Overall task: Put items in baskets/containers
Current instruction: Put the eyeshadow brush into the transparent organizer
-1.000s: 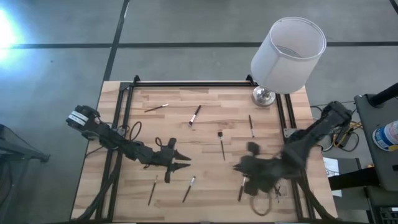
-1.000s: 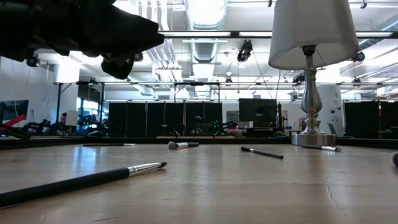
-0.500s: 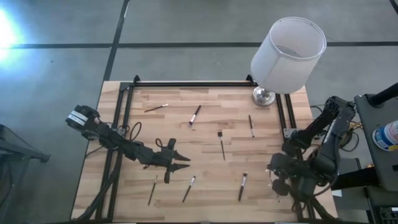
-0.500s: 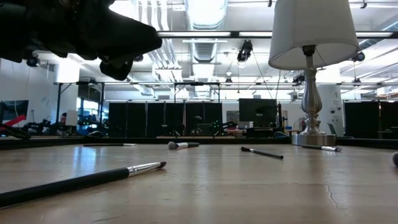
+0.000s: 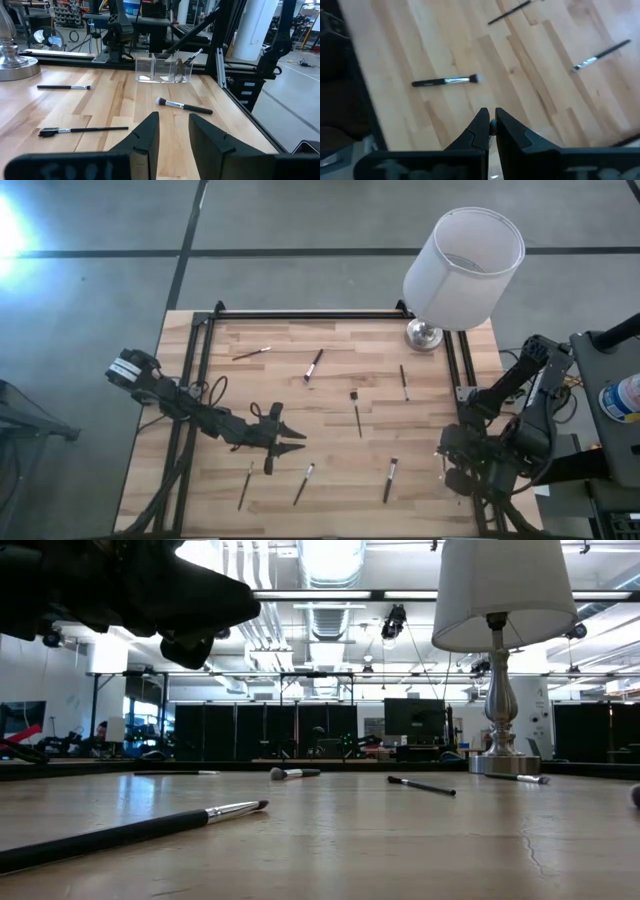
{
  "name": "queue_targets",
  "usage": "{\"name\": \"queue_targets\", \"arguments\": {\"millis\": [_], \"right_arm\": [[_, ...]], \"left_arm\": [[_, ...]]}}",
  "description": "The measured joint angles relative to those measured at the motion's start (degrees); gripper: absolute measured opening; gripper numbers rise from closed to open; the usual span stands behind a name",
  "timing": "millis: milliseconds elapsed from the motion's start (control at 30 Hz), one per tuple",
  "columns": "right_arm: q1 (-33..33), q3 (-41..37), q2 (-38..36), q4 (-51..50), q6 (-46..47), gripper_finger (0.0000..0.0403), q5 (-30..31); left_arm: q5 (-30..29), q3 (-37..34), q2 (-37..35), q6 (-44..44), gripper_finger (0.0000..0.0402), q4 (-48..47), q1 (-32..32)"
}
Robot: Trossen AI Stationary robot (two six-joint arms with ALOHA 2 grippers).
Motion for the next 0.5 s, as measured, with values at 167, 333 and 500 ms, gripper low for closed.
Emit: {"name": "queue_targets", "arguments": {"millis": [167,333,500], "right_arm": [[0.00,-2.58,0.08,-1.61,2.09,0.0013,-2.20],[-0.02,-6.59,0.10,-0.87,2.32,0.0013,-3.17],[0.05,-8.55,-0.62,1.94,-0.08,0.0013,1.35]], "left_arm": [[0.00,-0.02,0.00,-0.02,0.0098,-1.11,0.00],[0.02,-0.02,0.00,-0.02,0.0098,-1.43,0.00],[0.00,-0.02,0.00,-0.02,0.0098,-1.45,0.00]]}}
